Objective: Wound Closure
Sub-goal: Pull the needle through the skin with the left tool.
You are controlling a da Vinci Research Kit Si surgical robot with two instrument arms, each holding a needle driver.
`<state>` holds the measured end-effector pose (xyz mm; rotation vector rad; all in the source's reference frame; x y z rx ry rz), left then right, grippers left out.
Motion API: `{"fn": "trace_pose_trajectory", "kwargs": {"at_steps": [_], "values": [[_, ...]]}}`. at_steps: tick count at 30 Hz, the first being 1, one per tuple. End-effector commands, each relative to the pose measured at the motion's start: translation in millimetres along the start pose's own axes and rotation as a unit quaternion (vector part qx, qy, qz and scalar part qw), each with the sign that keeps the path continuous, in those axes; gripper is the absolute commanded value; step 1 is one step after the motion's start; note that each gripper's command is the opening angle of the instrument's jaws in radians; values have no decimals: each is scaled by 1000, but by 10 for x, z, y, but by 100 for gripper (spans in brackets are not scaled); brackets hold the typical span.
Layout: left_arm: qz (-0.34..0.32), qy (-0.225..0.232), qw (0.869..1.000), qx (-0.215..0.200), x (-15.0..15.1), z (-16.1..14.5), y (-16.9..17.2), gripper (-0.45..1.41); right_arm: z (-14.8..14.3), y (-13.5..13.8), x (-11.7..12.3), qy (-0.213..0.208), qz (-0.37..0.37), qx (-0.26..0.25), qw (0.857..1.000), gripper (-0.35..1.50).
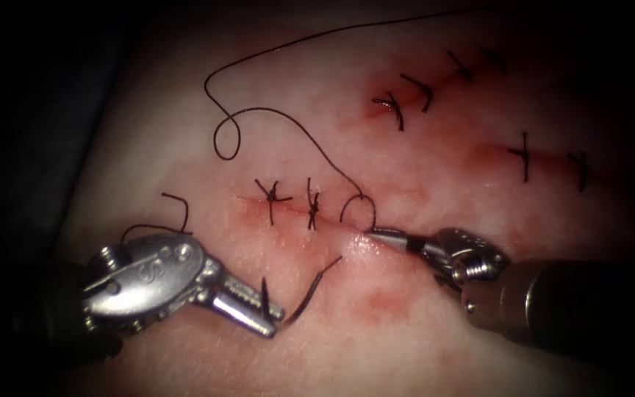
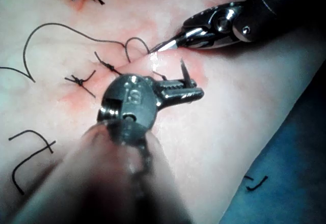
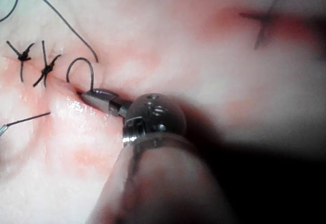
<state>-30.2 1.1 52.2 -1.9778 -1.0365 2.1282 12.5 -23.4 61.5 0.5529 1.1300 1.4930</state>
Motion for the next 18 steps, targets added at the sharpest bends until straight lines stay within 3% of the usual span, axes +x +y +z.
{"fn": "trace_pose_trajectory", "kwargs": {"at_steps": [1, 5, 11, 14, 15, 17, 18], "values": [[18, -3, 1000, -3, -4, 3, 1, -45, 6, 3, -7, -1, 0, 1, 1000, -35], [62, -12, 998, 0, -1, -7, 22, -45, 3, 5, -4, 1, -11, -4, 1000, -35], [114, 10, 993, 21, 10, -24, 50, -45, 0, 4, 3, 3, -42, -14, 999, -33], [127, 13, 991, 30, 15, -28, 56, -45, -3, 2, 12, 12, -58, -16, 998, -8], [127, 13, 991, 30, 15, -28, 56, -45, -3, 2, 12, 12, -58, -16, 998, -8], [147, 19, 988, 37, 21, -31, 62, -45, -6, -3, 19, 19, -61, -13, 998, 24], [147, 19, 988, 37, 21, -31, 62, -45, -6, -3, 19, 19, -61, -13, 998, 24]]}}
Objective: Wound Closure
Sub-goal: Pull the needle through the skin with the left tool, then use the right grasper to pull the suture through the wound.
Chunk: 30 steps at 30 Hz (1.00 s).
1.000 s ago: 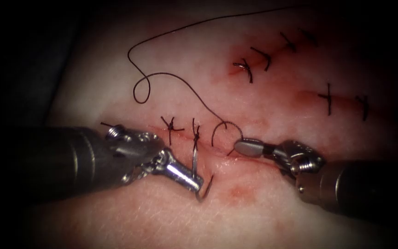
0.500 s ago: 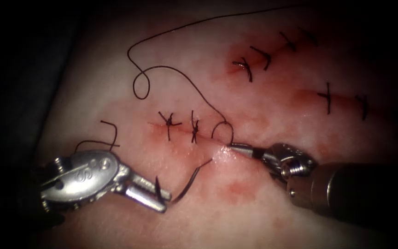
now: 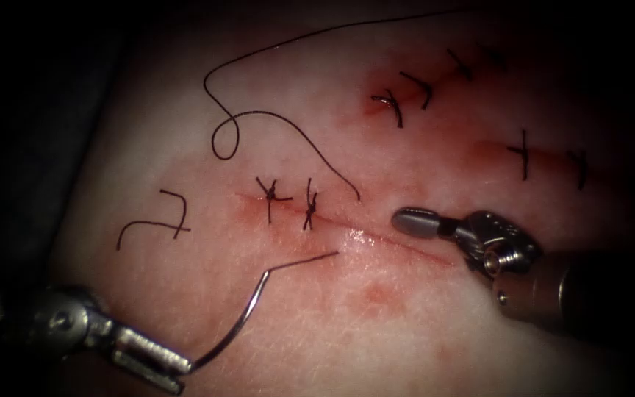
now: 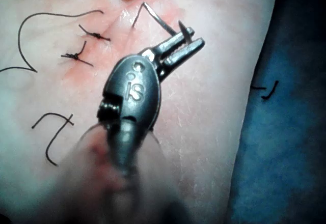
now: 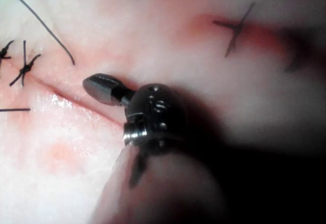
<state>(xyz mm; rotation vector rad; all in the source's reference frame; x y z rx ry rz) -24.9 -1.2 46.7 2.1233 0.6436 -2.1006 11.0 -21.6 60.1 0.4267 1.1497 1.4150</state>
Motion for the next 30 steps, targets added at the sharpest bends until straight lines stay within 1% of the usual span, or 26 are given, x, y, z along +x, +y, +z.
{"fn": "trace_pose_trajectory", "kwargs": {"at_steps": [1, 2, 3, 4, 5, 6, 7, 9, 10, 11, 12, 17, 20, 24, 28, 30], "values": [[13, 7, 1000, 8, -1, 3, -1, -45, 5, -5, -4, -1, -5, 2, 1000, 44], [13, 7, 1000, 8, -1, 3, -1, -45, 5, -5, -4, -1, -5, 2, 1000, 44], [18, 12, 1000, 13, 2, 2, -1, -45, 5, -9, -3, -1, -13, 0, 1000, 66], [34, 21, 999, 26, 8, -2, -2, -45, 4, -18, -3, 0, -32, -2, 999, 83], [42, 25, 998, 34, 11, -3, -3, -45, 4, -22, -3, 0, -43, -3, 999, 91], [50, 30, 997, 42, 15, -5, -4, -45, 4, -28, -4, 1, -60, -6, 998, 106], [55, 36, 997, 48, 18, -7, -5, -45, 5, -33, -5, 3, -74, -9, 997, 110], [65, 47, 995, 63, 24, -12, -6, -45, 7, -43, -8, 4, -100, 3, 995, 118], [65, 47, 995, 63, 24, -12, -6, -45, 7, -43, -8, 4, -100, 3, 995, 118], [74, 53, 993, 72, 30, -18, -7, -45, 11, -50, -10, 1, -130, 10, 991, 125], [76, 55, 993, 75, 32, -21, -7, -45, 15, -54, -11, 0, -142, 19, 990, 128], [92, 70, 988, 101, 43, -34, -8, -45, 26, -69, -22, -17, -213, 24, 977, 127], [98, 76, 985, 116, 49, -41, -6, -45, 36, -80, -34, -30, -254, 20, 967, 122], [110, 85, 982, 127, 56, -46, -4, -45, 43, -81, -37, -30, -272, 16, 962, 118], [118, 106, 977, 141, 64, -56, -3, -45, 48, -82, -38, -37, -284, 13, 958, 117], [114, 106, 977, 147, 65, -63, -5, -45, 53, -86, -40, -44, -295, 11, 954, 115]]}}
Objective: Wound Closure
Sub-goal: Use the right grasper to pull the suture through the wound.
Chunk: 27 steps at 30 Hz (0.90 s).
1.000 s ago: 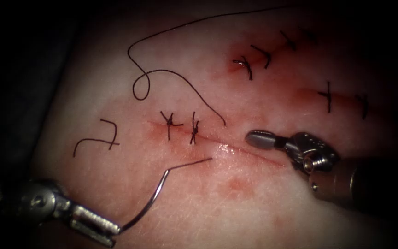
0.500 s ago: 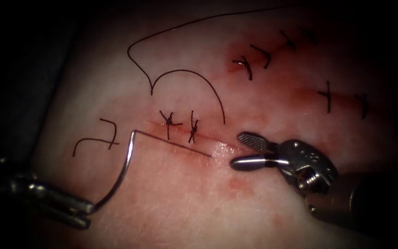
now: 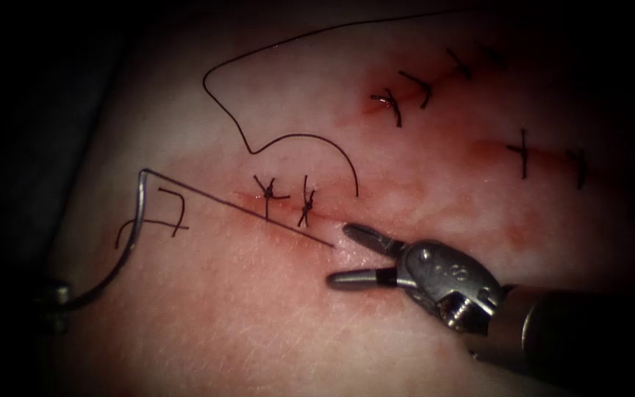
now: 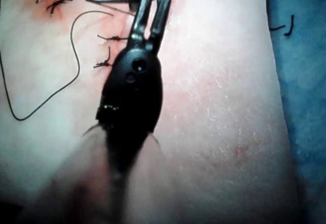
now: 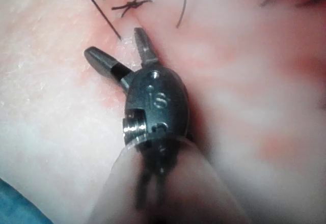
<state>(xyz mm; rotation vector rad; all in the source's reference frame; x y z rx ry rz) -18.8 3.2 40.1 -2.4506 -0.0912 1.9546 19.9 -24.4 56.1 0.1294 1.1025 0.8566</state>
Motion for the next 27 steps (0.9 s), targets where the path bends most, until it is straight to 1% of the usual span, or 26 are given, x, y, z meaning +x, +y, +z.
{"fn": "trace_pose_trajectory", "kwargs": {"at_steps": [1, 3, 9, 10, 11, 12, 13, 14, 16, 17, 19, 23, 25, 27], "values": [[-2, 0, 1000, 2, -8, 3, 1, -45, 12, -5, -7, -4, -1, 2, 1000, 115], [-2, -1, 1000, 3, -8, 3, 1, -45, 16, -5, -8, -11, -5, 2, 1000, 113], [-2, -1, 1000, 7, -7, 2, 1, -45, 35, -5, -21, -39, -29, 1, 999, 100], [-2, -1, 1000, 8, -7, 1, 0, -45, 37, -7, -23, -45, -33, 2, 998, 91], [-2, -1, 1000, 8, -7, 1, 0, -45, 37, -7, -23, -45, -33, 2, 998, 91], [-3, -1, 1000, 9, -5, 1, 0, -45, 39, -9, -25, -54, -38, 4, 998, 66], [-3, -1, 1000, 9, -5, 1, 0, -45, 39, -9, -25, -54, -38, 4, 998, 66], [1, -1, 1000, 10, -3, 0, 0, -45, 39, -10, -27, -60, -40, 7, 997, 21], [1, -1, 1000, 10, -2, -1, 0, -45, 37, -9, -29, -63, -41, 8, 997, -13], [1, -1, 1000, 10, -3, -1, 0, -45, 35, -7, -31, -64, -45, 10, 997, -35], [1, -1, 1000, 10, -4, 0, 0, -45, 34, -7, -32, -66, -40, 11, 997, -35], [4, -2, 1000, 15, -20, 2, 2, -45, 26, -9, -35, -74, -1, 3, 997, -35], [8, -2, 1000, 20, -31, 3, 2, -45, 20, -16, -35, -75, 15, 2, 997, -35], [9, -22, 999, 32, -48, 5, 1, -45, 15, -26, -35, -75, 20, 2, 997, -35]]}}
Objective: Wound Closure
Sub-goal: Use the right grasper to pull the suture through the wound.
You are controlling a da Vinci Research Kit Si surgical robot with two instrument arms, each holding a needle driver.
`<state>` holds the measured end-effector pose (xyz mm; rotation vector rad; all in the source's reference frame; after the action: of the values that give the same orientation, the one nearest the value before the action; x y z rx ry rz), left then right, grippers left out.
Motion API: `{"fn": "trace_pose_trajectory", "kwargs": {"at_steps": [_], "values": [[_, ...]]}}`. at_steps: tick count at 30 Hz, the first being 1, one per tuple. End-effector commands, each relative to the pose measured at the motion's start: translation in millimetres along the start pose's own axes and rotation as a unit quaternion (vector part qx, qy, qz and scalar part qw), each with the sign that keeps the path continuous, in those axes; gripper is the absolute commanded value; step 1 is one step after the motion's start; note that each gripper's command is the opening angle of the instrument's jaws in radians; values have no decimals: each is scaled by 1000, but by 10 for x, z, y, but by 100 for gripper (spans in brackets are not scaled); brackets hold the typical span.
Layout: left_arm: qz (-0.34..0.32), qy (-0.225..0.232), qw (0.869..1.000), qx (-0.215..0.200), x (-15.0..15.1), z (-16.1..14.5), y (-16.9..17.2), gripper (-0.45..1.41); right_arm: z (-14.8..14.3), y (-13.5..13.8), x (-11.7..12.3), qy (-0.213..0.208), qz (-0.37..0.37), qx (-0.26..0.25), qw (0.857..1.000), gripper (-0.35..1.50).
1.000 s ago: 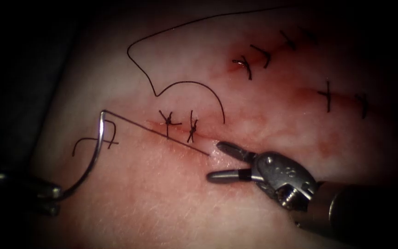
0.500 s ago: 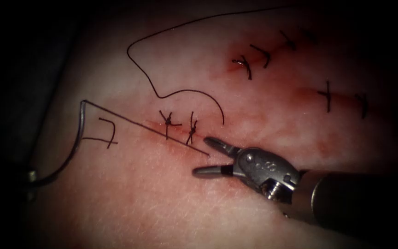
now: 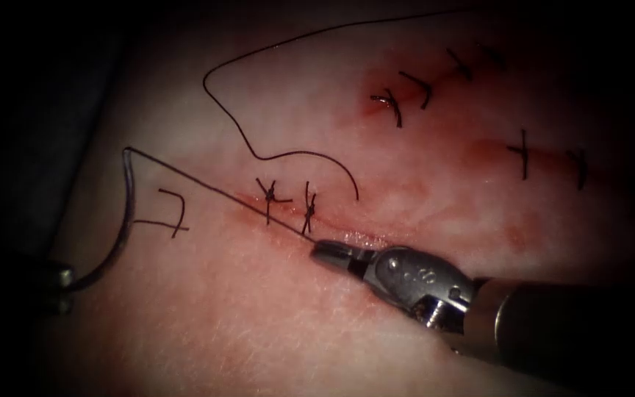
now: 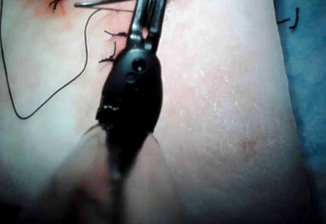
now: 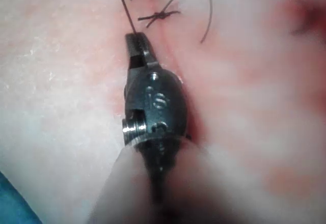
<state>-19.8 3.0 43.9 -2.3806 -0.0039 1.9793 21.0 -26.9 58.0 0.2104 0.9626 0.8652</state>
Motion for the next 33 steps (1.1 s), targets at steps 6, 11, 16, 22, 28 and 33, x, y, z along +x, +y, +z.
{"fn": "trace_pose_trajectory", "kwargs": {"at_steps": [6, 11, 16, 22, 28, 33], "values": [[-12, -90, 996, 0, -72, 17, 14, -45, -20, -72, -8, -9, -4, 15, 1000, -35], [-29, -124, 992, 2, -99, 16, 44, -45, -39, -131, -13, -22, -18, 31, 999, -35], [-34, -146, 989, -5, -98, 11, 78, -45, -39, -176, -26, -30, -35, 42, 998, -35], [-51, -162, 986, 2, -99, 2, 86, -45, -37, -179, -17, 5, -52, 70, 996, 34], [-61, -191, 979, 33, -107, -17, 53, -45, -54, -141, 18, 87, -120, 32, 988, 131], [-53, -194, 977, 76, -108, -29, 28, -45, -71, -111, 41, 84, -190, 20, 978, 128]]}}
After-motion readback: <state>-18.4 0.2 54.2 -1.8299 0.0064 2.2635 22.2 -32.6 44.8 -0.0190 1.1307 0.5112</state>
